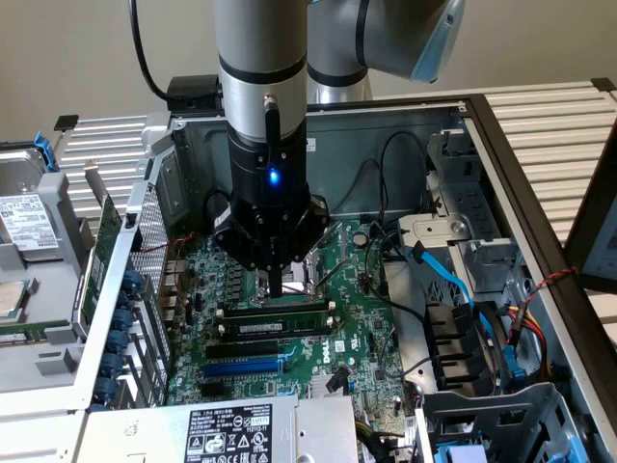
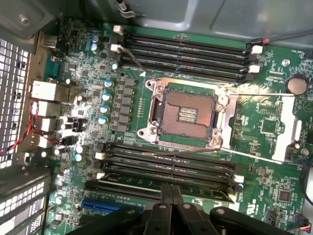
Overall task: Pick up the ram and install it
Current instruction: 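Press down the ram until it locks into place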
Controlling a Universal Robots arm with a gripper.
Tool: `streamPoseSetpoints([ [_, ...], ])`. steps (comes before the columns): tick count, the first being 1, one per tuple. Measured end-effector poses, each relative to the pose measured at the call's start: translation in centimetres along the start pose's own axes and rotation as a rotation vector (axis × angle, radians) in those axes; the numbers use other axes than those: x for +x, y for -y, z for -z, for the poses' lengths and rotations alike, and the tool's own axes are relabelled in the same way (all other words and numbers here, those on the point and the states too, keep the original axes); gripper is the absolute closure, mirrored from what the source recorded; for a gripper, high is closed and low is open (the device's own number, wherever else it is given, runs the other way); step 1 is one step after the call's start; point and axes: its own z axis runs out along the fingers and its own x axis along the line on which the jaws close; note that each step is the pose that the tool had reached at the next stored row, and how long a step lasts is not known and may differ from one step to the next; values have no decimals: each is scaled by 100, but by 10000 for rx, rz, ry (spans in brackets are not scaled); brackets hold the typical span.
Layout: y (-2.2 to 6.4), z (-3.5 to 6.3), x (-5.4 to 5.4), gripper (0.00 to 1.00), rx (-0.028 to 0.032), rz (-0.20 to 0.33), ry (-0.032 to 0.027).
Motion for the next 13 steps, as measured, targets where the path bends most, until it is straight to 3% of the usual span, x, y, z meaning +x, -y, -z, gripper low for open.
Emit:
streamPoseSetpoints([
  [13, 0, 0, 0, 90, -52, -1895, 25],
])
